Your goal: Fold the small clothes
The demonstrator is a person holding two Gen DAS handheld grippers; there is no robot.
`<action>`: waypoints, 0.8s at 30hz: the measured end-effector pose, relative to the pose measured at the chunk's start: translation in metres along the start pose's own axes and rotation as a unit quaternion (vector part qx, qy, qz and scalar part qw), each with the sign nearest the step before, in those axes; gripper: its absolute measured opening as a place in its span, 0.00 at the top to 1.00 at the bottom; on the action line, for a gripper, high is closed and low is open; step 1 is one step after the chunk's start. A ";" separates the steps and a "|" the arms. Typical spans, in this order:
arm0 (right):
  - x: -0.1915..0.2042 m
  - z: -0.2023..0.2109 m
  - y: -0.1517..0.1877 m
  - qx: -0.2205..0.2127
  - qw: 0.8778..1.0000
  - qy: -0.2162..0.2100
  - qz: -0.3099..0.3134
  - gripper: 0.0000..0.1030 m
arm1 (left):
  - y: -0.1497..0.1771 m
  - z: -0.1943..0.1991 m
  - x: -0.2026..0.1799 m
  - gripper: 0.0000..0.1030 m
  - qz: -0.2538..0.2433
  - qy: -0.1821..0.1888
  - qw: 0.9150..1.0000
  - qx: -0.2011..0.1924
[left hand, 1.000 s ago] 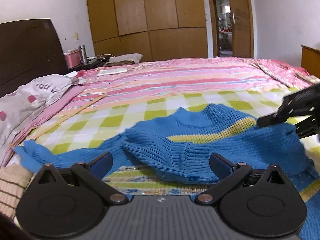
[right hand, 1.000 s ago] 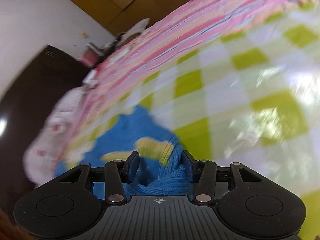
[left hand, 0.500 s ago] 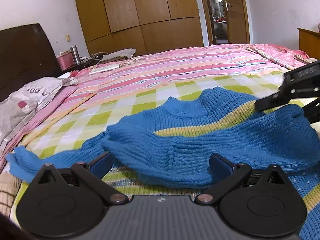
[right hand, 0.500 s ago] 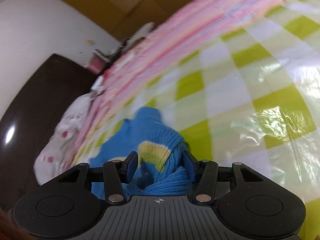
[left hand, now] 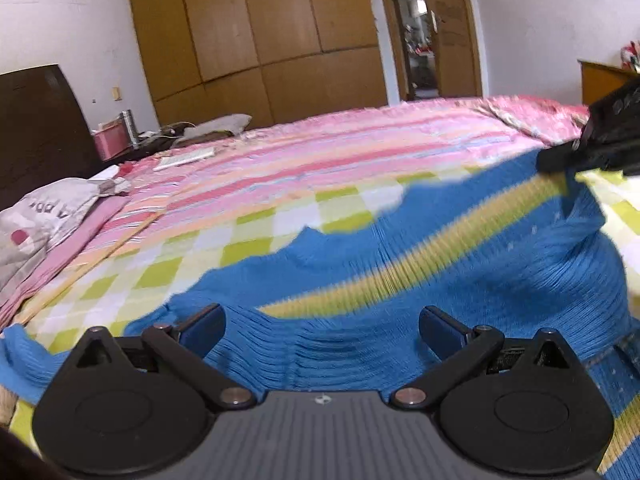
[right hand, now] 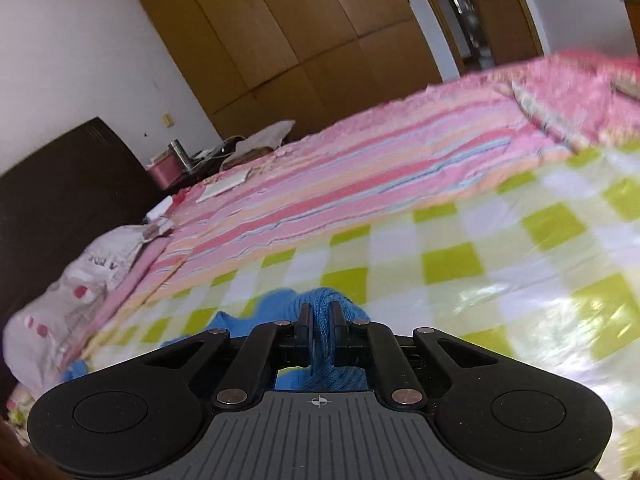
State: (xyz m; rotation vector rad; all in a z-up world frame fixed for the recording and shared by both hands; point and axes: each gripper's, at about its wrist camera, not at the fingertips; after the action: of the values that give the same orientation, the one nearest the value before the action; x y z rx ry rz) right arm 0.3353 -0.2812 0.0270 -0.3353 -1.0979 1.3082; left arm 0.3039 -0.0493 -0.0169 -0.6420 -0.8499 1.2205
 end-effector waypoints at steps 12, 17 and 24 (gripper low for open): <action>-0.054 -0.026 0.019 0.056 0.993 0.020 -0.102 0.71 | 0.004 -0.002 -0.006 0.00 -0.033 -0.017 0.999 0.014; -0.051 -0.043 0.027 0.089 0.987 -0.016 -0.136 0.74 | 0.004 -0.004 -0.012 0.00 -0.039 -0.015 0.999 0.014; -0.054 -0.036 -0.010 0.055 0.989 0.084 -0.108 0.92 | -0.014 -0.019 -0.025 0.00 -0.028 -0.011 1.000 0.006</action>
State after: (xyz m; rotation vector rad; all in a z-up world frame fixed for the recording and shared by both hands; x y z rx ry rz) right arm 0.3763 -0.3184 -0.0079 -0.2328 -0.8910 1.1207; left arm 0.3244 -0.0765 -0.0207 -0.5921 -0.8717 1.1831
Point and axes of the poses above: each gripper's, at about its wrist camera, not at the fingertips, and z roughly against the way its jaws point, x to its left, y to its underside, and after that the axes turned 2 degrees about -z, right-handed
